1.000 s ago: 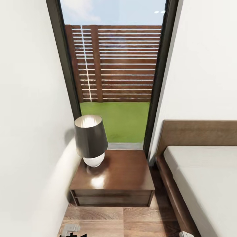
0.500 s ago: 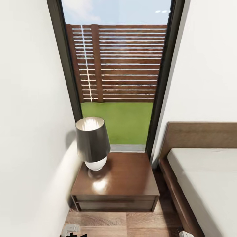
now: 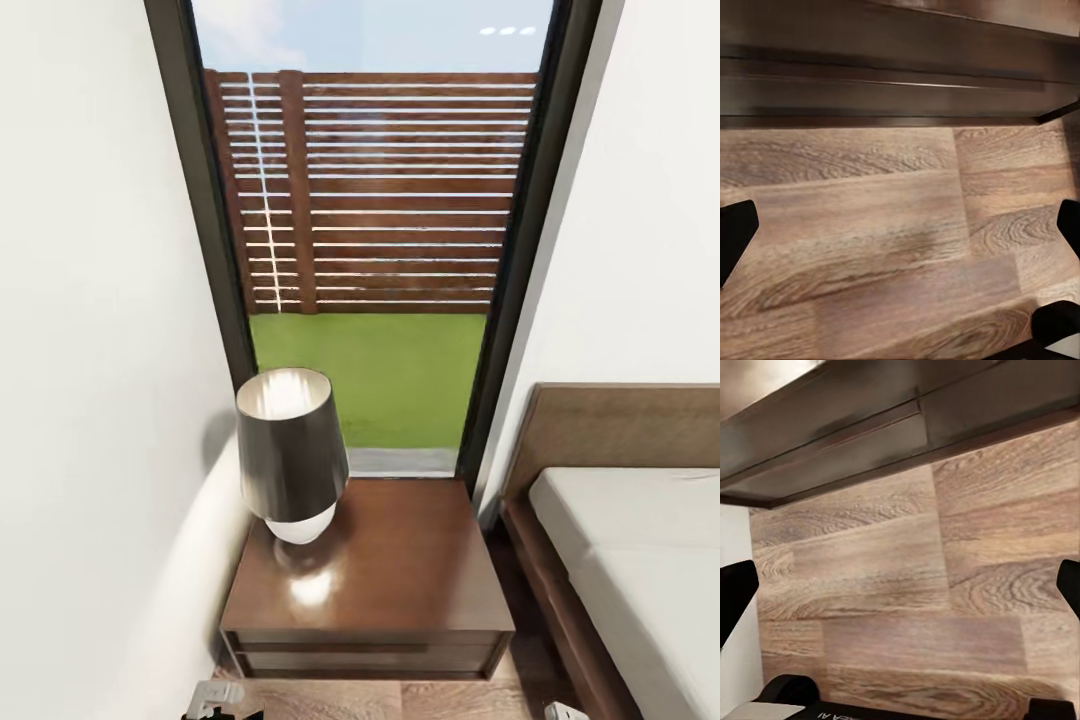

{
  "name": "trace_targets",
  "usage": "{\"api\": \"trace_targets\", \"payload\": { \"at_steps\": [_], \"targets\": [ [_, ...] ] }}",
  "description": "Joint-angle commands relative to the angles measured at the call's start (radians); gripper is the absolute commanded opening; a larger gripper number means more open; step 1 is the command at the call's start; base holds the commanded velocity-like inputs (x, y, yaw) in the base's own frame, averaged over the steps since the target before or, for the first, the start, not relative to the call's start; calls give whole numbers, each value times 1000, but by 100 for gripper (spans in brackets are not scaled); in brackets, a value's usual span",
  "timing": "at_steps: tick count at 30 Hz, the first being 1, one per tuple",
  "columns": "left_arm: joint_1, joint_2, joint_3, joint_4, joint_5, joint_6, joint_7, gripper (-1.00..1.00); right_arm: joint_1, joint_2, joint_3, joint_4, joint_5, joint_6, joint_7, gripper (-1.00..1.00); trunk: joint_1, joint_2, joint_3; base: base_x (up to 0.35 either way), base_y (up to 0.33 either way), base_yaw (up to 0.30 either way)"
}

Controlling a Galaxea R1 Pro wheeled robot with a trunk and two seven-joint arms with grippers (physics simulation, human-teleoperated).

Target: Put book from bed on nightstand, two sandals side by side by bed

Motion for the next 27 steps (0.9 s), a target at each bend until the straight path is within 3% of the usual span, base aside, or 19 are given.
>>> {"api": "trace_targets", "payload": {
  "at_steps": [1,15,27],
  "targets": [
    [-1,0,6,1,2,0,-6,100,0,0,-9,-1,10,2,4,100,0,0,-1,255,7,0],
    [-1,0,6,1,2,0,-5,100,0,0,-8,-1,10,2,5,100,0,0,-1,237,1,-27],
    [-1,0,6,1,2,0,-5,100,0,0,-8,-1,11,2,5,100,0,0,-1,8,0,-258]
  ]
}}
